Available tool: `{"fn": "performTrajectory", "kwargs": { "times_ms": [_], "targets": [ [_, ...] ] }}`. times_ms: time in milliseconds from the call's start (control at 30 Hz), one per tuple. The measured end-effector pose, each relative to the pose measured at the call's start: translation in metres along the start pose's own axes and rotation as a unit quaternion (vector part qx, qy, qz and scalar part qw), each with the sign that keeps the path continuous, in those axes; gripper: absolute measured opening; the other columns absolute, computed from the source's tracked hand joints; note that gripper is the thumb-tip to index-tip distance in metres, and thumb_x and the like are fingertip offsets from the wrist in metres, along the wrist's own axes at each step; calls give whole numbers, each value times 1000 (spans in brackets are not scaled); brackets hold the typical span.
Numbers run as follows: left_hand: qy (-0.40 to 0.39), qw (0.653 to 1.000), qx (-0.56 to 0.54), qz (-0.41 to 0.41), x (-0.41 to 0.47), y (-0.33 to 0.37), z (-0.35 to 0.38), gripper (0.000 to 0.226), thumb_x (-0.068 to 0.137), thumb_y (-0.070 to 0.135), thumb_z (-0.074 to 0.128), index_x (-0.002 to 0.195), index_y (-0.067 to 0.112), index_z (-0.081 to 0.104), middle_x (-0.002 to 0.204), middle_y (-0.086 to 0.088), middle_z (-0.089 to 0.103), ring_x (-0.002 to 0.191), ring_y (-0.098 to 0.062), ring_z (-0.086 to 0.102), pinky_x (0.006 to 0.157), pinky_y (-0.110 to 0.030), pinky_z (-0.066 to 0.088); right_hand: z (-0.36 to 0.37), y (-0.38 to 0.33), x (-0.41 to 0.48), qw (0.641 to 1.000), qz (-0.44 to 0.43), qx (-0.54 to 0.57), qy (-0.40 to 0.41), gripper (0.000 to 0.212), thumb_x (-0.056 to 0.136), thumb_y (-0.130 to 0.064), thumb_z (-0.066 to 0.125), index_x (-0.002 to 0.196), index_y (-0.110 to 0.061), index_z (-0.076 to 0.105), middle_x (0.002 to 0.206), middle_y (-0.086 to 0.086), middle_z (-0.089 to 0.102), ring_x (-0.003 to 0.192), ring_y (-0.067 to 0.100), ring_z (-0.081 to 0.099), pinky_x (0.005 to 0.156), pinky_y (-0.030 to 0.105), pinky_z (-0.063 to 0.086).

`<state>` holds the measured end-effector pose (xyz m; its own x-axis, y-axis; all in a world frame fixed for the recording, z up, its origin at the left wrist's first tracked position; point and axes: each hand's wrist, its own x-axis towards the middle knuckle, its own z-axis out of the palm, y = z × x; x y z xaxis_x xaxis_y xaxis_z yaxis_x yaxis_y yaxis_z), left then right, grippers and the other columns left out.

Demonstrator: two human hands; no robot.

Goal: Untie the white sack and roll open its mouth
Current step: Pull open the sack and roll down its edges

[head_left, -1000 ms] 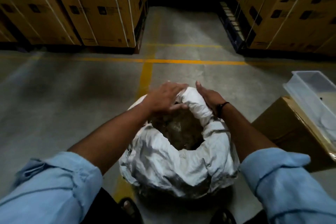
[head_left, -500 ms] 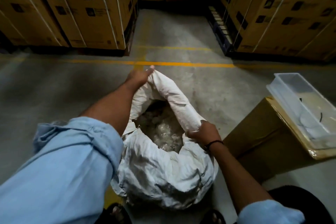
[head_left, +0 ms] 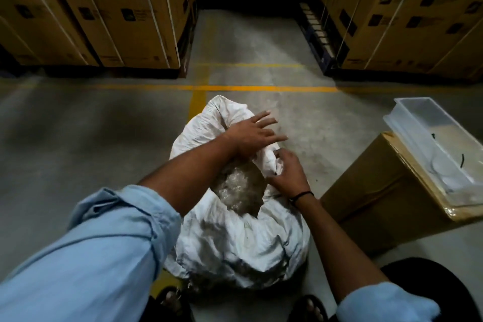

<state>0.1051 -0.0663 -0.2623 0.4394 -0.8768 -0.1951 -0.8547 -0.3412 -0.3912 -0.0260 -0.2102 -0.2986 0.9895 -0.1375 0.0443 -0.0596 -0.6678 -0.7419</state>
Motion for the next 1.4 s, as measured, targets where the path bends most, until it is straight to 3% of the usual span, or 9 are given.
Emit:
{"fn": "performTrajectory", "kwargs": {
  "times_ms": [133,300,500,700,900,1067,1167,1267,1400],
  "targets": [
    [-26,996,-38,-75,1,-15,-11,39,81,49,67,114,28,67,108,-2,72,107,-28,66,98,-37,43,4,3,-19,997,50,-48,-35,90,73,-16,78,148,-15,28,148,18,32,128,31,44,98,28,37],
    [-23,952,-227,-205,15,-55,-62,16,78,29,73,93,26,68,96,-3,69,98,-28,67,70,-29,42,10,5,-37,986,154,-38,-48,72,78,-26,72,139,-6,39,125,20,60,114,36,58,85,33,43],
    [32,937,-226,-265,28,-36,-51,62,69,57,72,125,36,56,132,-3,52,125,-29,46,107,-43,30,-22,21,-25,894,294,338,13,7,68,0,61,73,-5,62,56,0,60,65,25,56,50,21,44],
    [72,848,-373,-370,-10,74,-67,124,66,82,61,158,24,2,162,-17,4,149,-41,6,122,-54,9,-41,10,5,771,337,539,-23,28,57,-4,60,85,-3,64,73,14,59,57,29,57,66,36,50],
    [-131,764,-544,-320,-42,165,-29,150,51,76,78,154,22,-17,143,-13,54,126,-31,57,101,-41,49,-73,-7,54,842,348,412,6,22,90,-12,58,70,-2,56,59,11,61,50,24,56,52,26,48],
    [-74,844,-382,-370,-75,159,-5,76,80,34,63,147,18,29,131,-14,58,113,-37,62,90,-43,51,-111,12,75,866,355,351,31,27,94,-28,57,96,-1,57,103,21,56,97,35,57,98,51,48],
    [-48,821,-405,-400,-89,132,-7,61,75,32,60,134,24,46,130,-11,57,111,-37,63,90,-46,54,-105,13,54,892,312,319,72,77,64,-46,80,124,-4,56,121,16,63,102,32,64,86,46,56],
    [42,789,-446,-420,-96,107,-24,54,69,36,47,121,32,60,114,-7,70,103,-33,67,83,-41,56,-86,9,18,994,62,-28,91,96,67,-44,73,146,-7,33,150,21,33,137,36,34,113,44,32],
    [36,790,-475,-385,-97,95,-31,54,76,27,49,129,34,61,120,-7,70,110,-32,65,84,-38,54,-55,17,-44,863,-330,-380,-53,117,63,-47,65,157,-20,1,164,15,-7,151,36,-7,120,58,6]
  ]
}}
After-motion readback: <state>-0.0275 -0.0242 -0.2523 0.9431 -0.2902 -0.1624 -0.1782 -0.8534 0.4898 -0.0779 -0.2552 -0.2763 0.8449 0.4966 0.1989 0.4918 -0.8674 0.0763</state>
